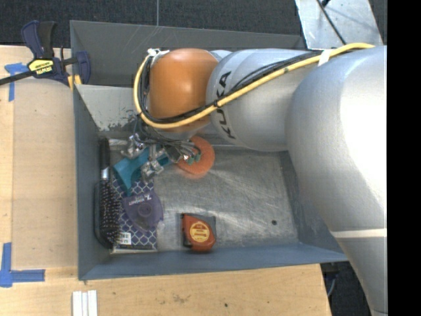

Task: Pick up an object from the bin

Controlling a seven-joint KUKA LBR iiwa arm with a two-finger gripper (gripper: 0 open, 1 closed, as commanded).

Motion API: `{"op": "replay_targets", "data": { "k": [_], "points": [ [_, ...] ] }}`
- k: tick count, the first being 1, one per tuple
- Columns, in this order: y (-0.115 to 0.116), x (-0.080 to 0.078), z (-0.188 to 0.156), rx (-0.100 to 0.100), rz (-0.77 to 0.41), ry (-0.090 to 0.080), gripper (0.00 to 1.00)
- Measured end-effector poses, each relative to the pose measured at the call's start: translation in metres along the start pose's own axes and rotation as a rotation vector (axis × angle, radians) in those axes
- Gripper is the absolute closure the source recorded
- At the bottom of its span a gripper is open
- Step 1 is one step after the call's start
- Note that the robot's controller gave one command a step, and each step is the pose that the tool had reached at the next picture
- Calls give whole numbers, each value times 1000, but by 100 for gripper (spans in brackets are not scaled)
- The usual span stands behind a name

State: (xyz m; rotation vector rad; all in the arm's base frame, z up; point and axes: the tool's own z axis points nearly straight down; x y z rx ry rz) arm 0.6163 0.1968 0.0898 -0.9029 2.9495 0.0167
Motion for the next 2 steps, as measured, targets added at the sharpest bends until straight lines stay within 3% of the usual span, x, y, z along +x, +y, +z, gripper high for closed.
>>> {"op": "replay_targets", "data": {
  "k": [2],
  "points": [
    [0, 0, 0, 0, 0, 0, 100]
  ]
}}
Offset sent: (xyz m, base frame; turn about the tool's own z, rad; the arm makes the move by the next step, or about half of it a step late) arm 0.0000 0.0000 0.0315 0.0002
